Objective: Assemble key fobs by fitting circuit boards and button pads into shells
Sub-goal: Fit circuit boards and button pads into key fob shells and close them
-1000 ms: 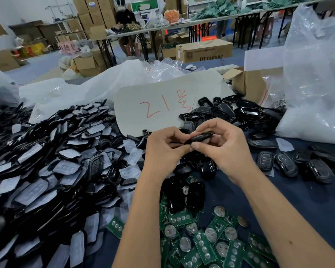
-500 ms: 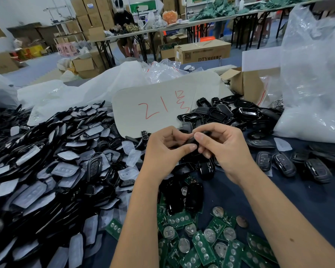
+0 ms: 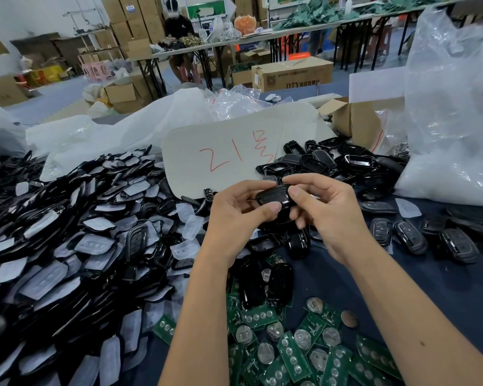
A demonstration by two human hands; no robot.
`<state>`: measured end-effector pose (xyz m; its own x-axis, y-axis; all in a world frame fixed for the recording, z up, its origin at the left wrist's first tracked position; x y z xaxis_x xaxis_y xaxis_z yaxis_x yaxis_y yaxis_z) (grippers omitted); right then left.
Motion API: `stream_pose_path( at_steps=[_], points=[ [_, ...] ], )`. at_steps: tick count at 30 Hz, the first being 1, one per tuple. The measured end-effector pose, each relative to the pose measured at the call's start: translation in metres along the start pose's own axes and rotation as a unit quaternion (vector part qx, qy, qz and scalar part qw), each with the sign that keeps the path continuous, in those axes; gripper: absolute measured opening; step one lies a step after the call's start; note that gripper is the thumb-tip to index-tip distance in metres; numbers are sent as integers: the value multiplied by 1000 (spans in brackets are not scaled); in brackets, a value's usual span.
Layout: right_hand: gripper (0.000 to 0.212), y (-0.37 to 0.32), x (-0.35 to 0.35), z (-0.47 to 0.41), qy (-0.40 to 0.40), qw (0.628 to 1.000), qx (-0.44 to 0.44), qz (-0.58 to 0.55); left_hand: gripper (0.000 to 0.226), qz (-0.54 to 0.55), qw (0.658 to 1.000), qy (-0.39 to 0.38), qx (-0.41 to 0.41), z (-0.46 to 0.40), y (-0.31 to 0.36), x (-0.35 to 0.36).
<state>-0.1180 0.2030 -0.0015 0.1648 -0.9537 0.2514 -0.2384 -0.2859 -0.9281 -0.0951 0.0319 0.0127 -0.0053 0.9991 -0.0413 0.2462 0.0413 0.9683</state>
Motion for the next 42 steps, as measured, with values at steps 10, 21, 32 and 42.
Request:
stream_pose_path(
  at_steps=[10, 21, 32, 42],
  points=[
    [23, 2, 1, 0, -40, 998, 17, 37, 43, -80, 996, 21, 15, -1, -2, -1],
    [35, -2, 2, 4, -106, 990, 17, 87, 43, -89, 996, -15, 6, 1, -3, -11],
    [36, 2, 0, 3, -114, 988, 51, 91, 42, -119, 993, -24, -9, 1, -7, -8],
    [38, 1, -5, 1, -60, 989, 6, 131, 36, 34, 997, -29, -59, 0, -14, 2]
  ],
)
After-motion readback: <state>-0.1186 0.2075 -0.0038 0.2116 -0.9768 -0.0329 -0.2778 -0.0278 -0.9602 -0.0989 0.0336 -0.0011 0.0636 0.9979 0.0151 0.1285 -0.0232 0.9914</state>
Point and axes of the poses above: each hand's wrist, its own z-axis away from the middle knuckle, its own x-axis out of the palm, y = z × x, the point moved 6 cm from there along -z, towards the middle knuckle, and after that the axes turned 2 degrees about -z, right-handed, at the moved point
